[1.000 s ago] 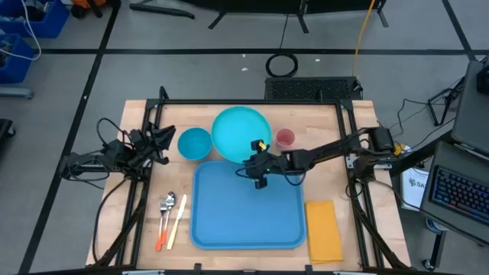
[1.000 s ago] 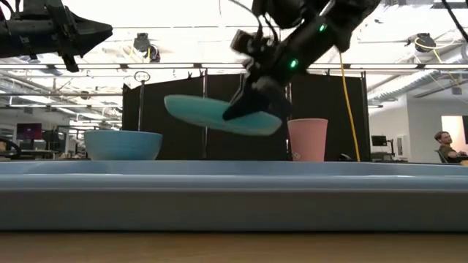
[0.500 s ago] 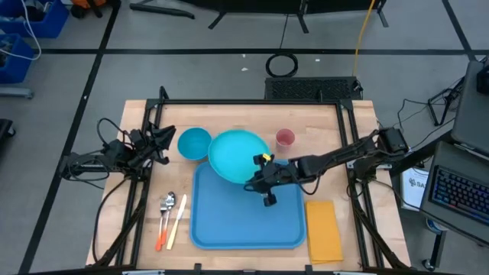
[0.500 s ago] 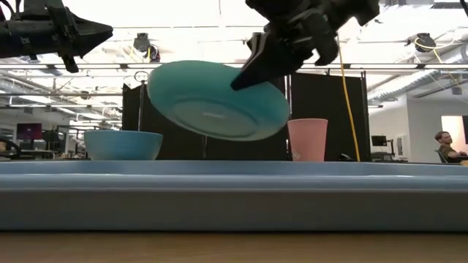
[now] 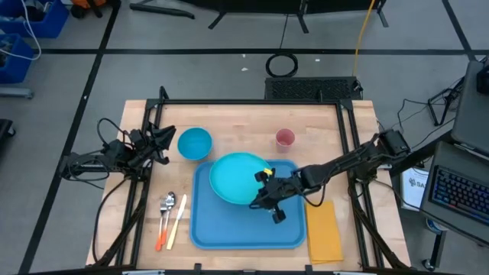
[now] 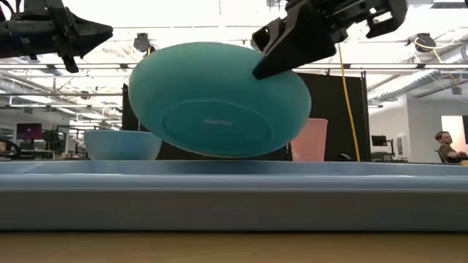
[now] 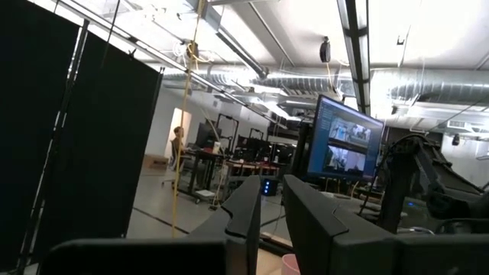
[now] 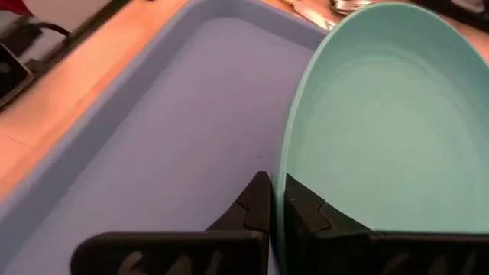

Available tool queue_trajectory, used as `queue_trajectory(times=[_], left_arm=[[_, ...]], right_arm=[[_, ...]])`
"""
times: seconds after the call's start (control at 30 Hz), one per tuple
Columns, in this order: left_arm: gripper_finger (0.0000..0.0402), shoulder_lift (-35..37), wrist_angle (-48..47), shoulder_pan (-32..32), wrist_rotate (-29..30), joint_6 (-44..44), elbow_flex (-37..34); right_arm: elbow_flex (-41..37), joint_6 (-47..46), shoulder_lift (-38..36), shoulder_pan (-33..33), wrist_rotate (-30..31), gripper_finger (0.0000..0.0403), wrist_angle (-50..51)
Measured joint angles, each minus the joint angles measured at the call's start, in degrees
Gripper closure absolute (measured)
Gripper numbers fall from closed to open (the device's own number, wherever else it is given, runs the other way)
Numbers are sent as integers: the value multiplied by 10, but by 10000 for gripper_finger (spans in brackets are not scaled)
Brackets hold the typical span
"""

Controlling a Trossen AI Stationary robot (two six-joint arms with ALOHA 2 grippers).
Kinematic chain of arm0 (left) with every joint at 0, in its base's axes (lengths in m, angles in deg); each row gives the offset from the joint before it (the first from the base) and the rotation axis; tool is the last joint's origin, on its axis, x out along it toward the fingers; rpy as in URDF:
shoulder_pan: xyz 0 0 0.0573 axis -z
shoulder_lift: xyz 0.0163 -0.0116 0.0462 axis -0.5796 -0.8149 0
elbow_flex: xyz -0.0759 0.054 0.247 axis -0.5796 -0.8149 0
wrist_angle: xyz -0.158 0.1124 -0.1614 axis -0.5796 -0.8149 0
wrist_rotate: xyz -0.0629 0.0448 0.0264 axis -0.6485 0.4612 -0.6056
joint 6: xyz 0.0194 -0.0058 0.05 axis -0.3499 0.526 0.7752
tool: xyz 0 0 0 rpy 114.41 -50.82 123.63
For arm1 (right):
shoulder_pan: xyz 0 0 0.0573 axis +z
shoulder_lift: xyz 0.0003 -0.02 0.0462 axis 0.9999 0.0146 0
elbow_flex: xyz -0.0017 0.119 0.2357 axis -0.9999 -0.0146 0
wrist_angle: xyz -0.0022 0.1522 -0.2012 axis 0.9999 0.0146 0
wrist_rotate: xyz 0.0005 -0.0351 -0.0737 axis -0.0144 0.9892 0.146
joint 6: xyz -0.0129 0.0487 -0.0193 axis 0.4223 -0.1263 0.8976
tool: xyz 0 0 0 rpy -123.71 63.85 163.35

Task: Set up tray
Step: Put the green plate on the blue serving tray

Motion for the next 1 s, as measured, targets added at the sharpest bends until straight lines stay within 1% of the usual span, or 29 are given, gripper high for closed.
queue_trajectory(times=[0.13,0.23,0.67,0.8,1.0], left_arm=[[339,0,0,0,0,0,0],[339,0,-3,0,0,0,0],[339,0,-12,0,5,0,0],[339,0,-12,0,11,0,0],[339,0,-14,0,15,0,0]], right_arm=[[0,-6,7,13,-2,403,9],[0,-22,11,16,-28,403,0],[1,-106,18,19,-77,402,29],[1,-121,34,19,-122,402,24],[1,-134,63,19,-145,402,21]])
